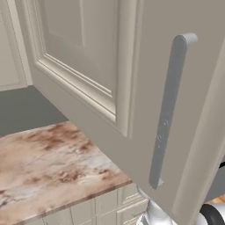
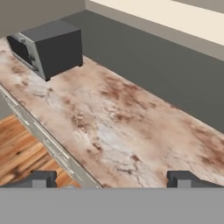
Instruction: Open the cabinet directly in front. Then move the liquor and the mug to the dining counter with the jar on it.
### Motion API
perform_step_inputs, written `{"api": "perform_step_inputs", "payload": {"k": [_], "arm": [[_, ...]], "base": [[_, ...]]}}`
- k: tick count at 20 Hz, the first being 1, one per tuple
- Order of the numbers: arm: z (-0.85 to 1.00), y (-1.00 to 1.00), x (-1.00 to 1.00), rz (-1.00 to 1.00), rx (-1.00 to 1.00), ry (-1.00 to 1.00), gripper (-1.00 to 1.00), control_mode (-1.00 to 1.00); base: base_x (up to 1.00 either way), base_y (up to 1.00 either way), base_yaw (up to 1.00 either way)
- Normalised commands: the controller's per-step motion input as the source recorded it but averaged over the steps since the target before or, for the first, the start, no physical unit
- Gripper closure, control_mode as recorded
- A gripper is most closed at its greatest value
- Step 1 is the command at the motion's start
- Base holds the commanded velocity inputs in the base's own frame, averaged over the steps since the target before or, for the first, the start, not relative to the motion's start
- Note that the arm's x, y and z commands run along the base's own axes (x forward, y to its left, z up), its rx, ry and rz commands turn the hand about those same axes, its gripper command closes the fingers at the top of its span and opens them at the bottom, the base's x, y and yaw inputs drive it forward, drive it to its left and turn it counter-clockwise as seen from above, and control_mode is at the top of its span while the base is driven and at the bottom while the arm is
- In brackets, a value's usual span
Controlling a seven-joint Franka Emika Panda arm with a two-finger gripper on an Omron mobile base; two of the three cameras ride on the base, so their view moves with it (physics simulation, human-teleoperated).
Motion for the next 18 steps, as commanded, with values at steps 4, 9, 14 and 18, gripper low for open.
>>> {"api": "perform_step_inputs", "payload": {"k": [4, 9, 14, 18], "arm": [[0.0, 0.0, 0.0, 0.0, 0.0, 0.0, -1.0, 1.0], [0.0, 0.0, 0.0, 0.0, 0.0, 0.0, -1.0, 1.0], [0.0, 0.0, 0.0, 0.0, 0.0, 0.0, -1.0, 1.0], [0.0, 0.0, 0.0, 0.0, 0.0, 0.0, -1.0, 1.0]], "base": [[0.06, -0.63, 0.0], [0.05, -0.42, 0.0], [0.06, -0.06, 0.0], [0.0, -0.37, 0.0]]}}
